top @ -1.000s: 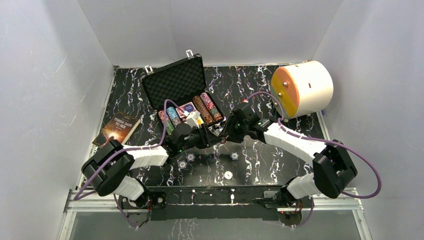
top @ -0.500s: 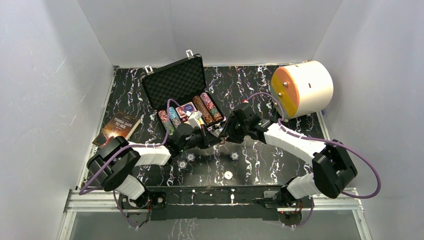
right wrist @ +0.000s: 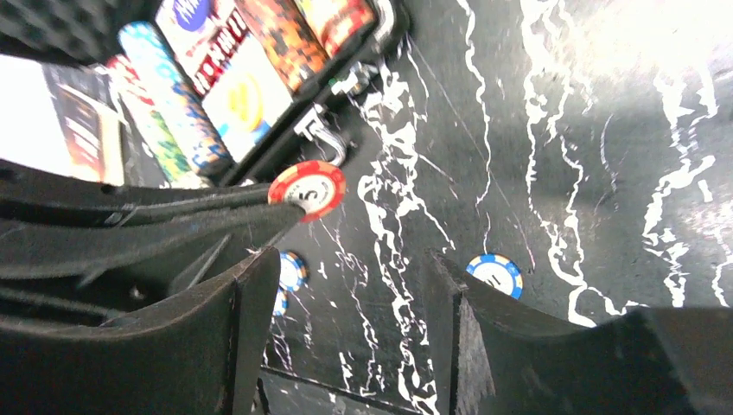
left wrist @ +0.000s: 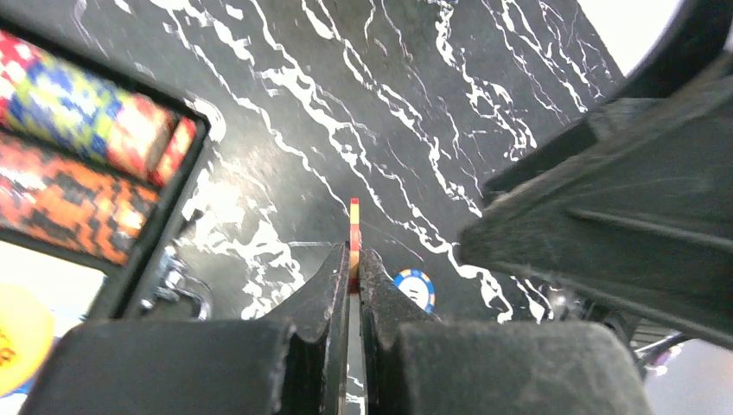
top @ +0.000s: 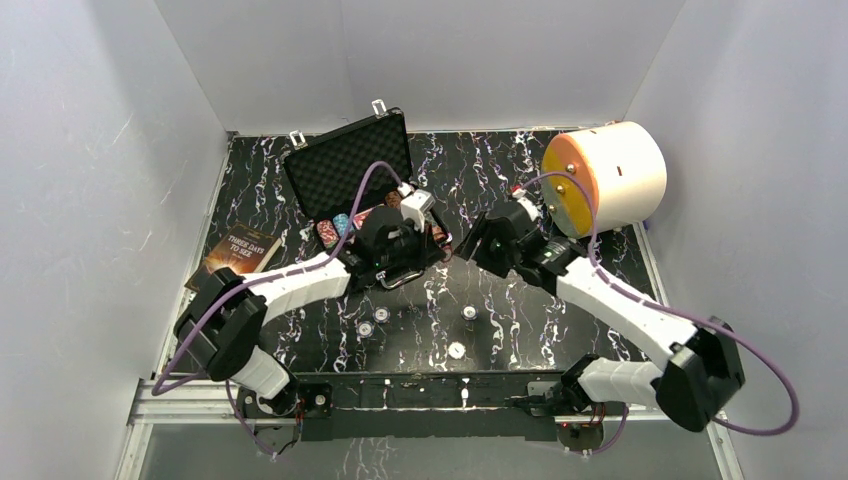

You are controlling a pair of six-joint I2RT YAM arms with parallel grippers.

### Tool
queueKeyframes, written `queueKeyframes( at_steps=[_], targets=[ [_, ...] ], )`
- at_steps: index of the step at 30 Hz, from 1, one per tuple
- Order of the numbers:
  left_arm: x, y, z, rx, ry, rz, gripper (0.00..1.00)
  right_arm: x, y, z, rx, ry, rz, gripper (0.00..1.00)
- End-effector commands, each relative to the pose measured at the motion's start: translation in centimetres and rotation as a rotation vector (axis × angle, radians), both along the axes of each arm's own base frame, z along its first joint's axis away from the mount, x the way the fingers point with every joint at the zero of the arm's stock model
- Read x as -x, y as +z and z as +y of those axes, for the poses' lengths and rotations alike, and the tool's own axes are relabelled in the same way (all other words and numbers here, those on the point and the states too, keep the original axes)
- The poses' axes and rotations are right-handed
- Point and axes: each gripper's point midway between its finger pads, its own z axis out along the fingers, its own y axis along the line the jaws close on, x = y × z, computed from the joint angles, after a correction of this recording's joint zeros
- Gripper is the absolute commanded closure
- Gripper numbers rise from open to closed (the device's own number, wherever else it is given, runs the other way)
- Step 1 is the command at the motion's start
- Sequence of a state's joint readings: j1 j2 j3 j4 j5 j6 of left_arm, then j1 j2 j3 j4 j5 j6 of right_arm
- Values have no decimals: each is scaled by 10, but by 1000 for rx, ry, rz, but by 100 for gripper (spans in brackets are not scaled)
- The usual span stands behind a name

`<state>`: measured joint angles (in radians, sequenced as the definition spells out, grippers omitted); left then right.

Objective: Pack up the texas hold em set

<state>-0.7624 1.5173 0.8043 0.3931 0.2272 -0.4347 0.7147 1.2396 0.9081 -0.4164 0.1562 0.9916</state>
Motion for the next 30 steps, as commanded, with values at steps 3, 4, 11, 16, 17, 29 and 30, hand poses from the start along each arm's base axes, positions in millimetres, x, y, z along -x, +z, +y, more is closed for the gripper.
queueKeyframes(
  at_steps=[3,4,11,16,17,29,30],
  targets=[
    [-21,-5,16,-229,-179,-89,100,-13,38,-33,8,-139,-173,31],
    [-27,-5,15,-254,-194,-98,100,-12,38,-35,8,-146,-177,31],
    [-64,-8,3,-374,-299,-118,100,-4,28,-38,2,-145,-148,31],
    [-89,-18,8,-478,-257,-135,100,-1,20,-33,6,-119,-114,31],
    [-91,-19,8,-485,-255,-137,100,0,19,-33,6,-118,-111,31],
    [-102,-29,13,-544,-228,-163,100,0,13,-30,12,-105,-98,31],
    [-104,-28,13,-544,-227,-167,100,0,12,-30,12,-104,-94,31]
  ],
)
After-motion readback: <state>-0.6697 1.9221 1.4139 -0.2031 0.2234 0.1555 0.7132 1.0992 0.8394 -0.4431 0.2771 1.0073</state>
